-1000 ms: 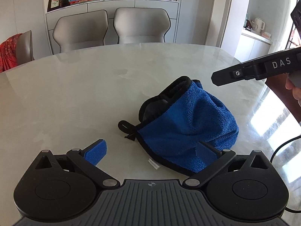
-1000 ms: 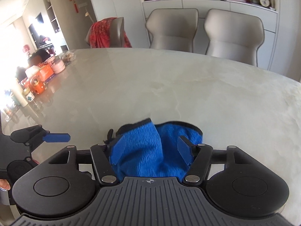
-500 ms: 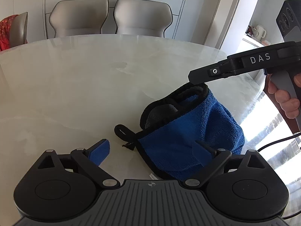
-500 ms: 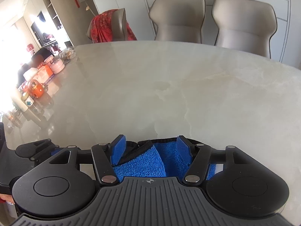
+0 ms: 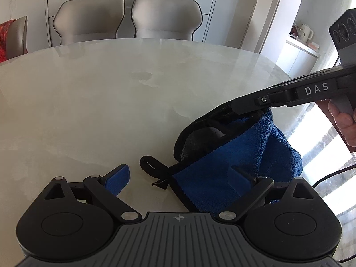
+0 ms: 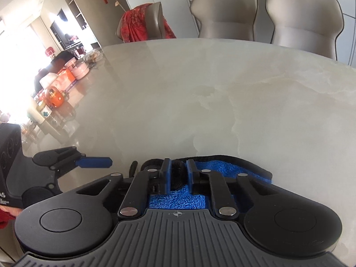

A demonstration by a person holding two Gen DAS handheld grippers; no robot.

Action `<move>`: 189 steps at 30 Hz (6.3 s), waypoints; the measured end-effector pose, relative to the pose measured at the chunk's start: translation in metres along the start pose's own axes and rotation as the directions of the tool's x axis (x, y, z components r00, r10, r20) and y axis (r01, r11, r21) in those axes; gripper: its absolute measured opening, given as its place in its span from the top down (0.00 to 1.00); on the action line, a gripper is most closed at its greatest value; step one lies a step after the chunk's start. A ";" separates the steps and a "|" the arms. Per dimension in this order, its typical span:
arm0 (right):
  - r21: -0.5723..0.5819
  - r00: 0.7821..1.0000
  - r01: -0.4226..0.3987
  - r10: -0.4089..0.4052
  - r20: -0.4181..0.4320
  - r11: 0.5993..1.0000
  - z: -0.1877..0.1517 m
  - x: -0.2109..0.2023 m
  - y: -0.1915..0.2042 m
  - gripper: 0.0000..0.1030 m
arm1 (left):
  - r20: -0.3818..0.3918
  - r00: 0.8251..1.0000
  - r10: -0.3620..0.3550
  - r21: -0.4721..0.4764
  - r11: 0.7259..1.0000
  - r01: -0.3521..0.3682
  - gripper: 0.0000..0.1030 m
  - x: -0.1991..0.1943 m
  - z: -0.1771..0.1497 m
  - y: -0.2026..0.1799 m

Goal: Fold towel

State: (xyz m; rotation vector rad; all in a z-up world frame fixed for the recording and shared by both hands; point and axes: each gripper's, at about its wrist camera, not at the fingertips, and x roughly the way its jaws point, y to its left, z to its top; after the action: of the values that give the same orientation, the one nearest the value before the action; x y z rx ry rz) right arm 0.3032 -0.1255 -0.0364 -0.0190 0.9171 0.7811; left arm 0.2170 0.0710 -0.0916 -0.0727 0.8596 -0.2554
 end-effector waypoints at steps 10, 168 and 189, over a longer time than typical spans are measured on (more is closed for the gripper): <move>0.080 0.997 0.065 -0.067 0.031 0.995 -0.053 -0.069 0.004 0.95 | 0.049 0.994 -0.101 0.139 0.986 0.093 0.05 -0.021 0.006 -0.027; -0.394 0.739 0.608 -0.309 0.598 0.689 0.064 -0.239 0.041 0.96 | 0.396 0.917 0.051 0.709 0.618 -0.341 0.90 -0.203 0.184 -0.157; -0.211 0.938 0.295 -0.324 -0.123 0.932 -0.223 -0.166 0.069 0.96 | -0.289 0.947 -0.143 0.616 0.729 0.298 0.85 -0.128 -0.101 -0.177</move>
State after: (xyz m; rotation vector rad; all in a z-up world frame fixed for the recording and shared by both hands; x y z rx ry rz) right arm 0.0439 -0.2482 -0.0367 -0.3900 0.9560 0.5727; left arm 0.0266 -0.0639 -0.0329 0.5294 0.9421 -0.7993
